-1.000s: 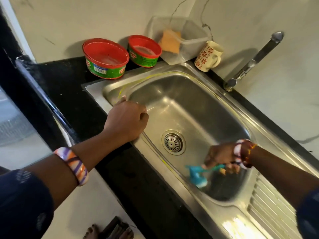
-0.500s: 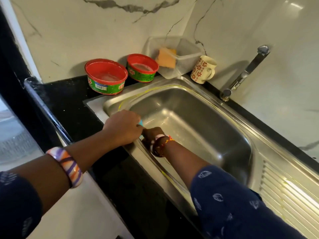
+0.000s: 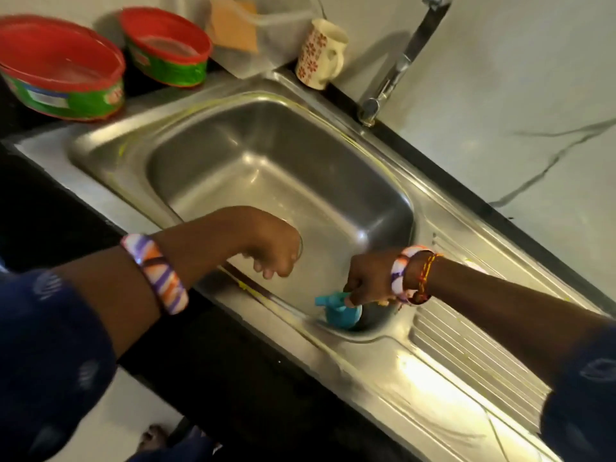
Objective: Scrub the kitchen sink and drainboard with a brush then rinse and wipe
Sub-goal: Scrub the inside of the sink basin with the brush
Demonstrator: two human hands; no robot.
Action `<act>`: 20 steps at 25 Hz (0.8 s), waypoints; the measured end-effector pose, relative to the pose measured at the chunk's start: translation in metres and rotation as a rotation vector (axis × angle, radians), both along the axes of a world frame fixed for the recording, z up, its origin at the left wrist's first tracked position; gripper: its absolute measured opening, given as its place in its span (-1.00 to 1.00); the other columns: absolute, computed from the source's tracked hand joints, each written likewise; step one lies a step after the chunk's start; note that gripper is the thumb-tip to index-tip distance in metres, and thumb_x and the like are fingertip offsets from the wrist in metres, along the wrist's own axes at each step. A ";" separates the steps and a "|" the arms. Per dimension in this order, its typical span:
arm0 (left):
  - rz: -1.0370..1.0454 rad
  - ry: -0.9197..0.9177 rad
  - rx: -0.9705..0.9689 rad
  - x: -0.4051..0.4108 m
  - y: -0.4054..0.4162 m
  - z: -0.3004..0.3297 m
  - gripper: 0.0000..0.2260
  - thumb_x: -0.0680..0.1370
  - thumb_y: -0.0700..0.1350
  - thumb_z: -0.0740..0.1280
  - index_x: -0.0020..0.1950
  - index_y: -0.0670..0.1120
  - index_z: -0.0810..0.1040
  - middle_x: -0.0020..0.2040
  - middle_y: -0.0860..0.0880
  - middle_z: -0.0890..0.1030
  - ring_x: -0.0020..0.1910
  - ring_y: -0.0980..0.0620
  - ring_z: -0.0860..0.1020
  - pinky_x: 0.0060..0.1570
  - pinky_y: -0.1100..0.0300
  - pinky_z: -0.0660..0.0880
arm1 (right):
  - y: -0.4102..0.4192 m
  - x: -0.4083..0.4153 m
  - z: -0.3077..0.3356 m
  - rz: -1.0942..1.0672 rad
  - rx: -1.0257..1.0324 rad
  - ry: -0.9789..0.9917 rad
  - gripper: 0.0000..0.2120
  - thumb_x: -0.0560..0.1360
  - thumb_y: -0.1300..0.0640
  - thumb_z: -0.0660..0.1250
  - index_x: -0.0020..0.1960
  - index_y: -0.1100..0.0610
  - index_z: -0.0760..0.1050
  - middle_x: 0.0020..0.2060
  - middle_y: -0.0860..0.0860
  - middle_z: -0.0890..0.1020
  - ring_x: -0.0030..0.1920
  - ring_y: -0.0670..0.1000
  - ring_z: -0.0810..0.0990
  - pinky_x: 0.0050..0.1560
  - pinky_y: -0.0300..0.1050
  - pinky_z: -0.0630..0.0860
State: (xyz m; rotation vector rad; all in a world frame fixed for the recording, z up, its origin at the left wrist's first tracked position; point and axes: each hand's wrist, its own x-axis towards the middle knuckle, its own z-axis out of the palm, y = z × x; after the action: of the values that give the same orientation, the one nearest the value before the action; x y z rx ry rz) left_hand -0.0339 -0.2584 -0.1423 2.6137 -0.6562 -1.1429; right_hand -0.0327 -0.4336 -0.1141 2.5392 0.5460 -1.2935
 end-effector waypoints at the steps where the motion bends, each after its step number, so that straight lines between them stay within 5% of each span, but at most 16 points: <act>1: 0.008 0.125 -0.011 0.004 -0.012 -0.003 -0.80 0.55 -0.11 0.23 0.13 -0.11 0.56 -0.13 0.00 0.61 -0.08 0.02 0.57 -0.12 0.13 0.51 | -0.006 0.006 -0.005 0.148 -0.074 -0.048 -0.69 0.50 0.01 0.30 -0.01 0.27 0.60 -0.48 0.01 0.50 -0.47 -0.03 0.45 -0.48 -0.36 0.37; 4: -0.022 0.342 0.049 0.014 -0.027 -0.006 -0.78 0.55 -0.02 0.29 0.12 -0.10 0.56 -0.15 0.01 0.60 -0.12 0.06 0.56 -0.21 0.20 0.51 | -0.028 0.047 -0.012 0.311 -0.233 -0.416 -0.69 0.46 -0.01 0.34 0.07 0.20 0.59 -0.07 0.11 0.66 -0.03 0.13 0.63 -0.08 -0.15 0.52; 7: -0.028 0.453 0.077 0.021 -0.023 -0.012 -0.88 0.54 -0.05 0.31 0.02 -0.05 0.57 -0.13 0.01 0.58 -0.16 0.09 0.55 -0.18 0.19 0.52 | -0.042 0.077 -0.016 0.300 -0.303 -0.701 -0.76 0.50 0.05 0.28 0.10 0.13 0.56 0.05 0.07 0.65 0.09 0.12 0.61 0.01 -0.11 0.52; 9: -0.015 0.481 0.055 0.026 -0.021 -0.016 -0.95 0.53 -0.09 0.33 -0.09 -0.03 0.57 -0.18 0.03 0.59 -0.19 0.11 0.55 -0.20 0.20 0.53 | -0.036 0.071 -0.027 0.284 -0.229 -0.500 -0.74 0.50 0.01 0.29 0.01 0.18 0.58 -0.08 0.10 0.67 -0.03 0.12 0.64 -0.06 -0.17 0.54; 11: -0.033 0.495 0.067 0.029 -0.022 -0.017 -0.95 0.52 -0.09 0.35 -0.14 -0.01 0.56 -0.20 0.03 0.59 -0.20 0.12 0.56 -0.21 0.19 0.54 | -0.021 0.041 -0.036 0.124 -0.056 -0.062 -0.67 0.52 -0.01 0.26 -0.12 0.27 0.58 -0.41 0.07 0.57 -0.41 0.01 0.58 -0.35 -0.23 0.54; 14: -0.050 0.498 0.099 0.030 -0.026 -0.017 -0.94 0.51 -0.08 0.36 -0.16 -0.01 0.56 -0.20 0.03 0.59 -0.20 0.13 0.56 -0.19 0.16 0.56 | -0.016 0.040 -0.027 -0.207 -0.036 0.251 -0.67 0.52 0.03 0.30 0.01 0.33 0.55 -0.67 -0.02 0.41 -0.72 -0.11 0.30 -0.65 -0.39 0.28; 17: -0.058 0.495 0.110 0.030 -0.027 -0.016 -0.93 0.51 -0.07 0.37 -0.18 -0.01 0.56 -0.20 0.03 0.60 -0.20 0.12 0.57 -0.19 0.14 0.57 | -0.043 0.089 -0.014 -0.093 -0.148 0.006 -0.73 0.52 0.03 0.30 -0.20 0.24 0.52 -0.64 -0.01 0.47 -0.62 -0.06 0.42 -0.51 -0.28 0.50; 20: -0.055 0.485 0.108 0.029 -0.026 -0.015 -0.92 0.51 -0.07 0.36 -0.19 0.00 0.56 -0.20 0.03 0.60 -0.19 0.12 0.57 -0.20 0.16 0.56 | -0.051 0.110 -0.007 0.299 -0.314 -0.397 -0.74 0.51 0.00 0.27 -0.16 0.20 0.52 -0.35 0.06 0.50 -0.22 0.13 0.55 -0.11 -0.13 0.55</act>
State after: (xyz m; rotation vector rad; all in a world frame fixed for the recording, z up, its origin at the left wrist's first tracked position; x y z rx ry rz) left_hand -0.0053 -0.2847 -0.1573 2.2680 -0.5731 -1.7861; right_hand 0.0769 -0.4850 -0.1215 2.2577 0.5569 -0.6859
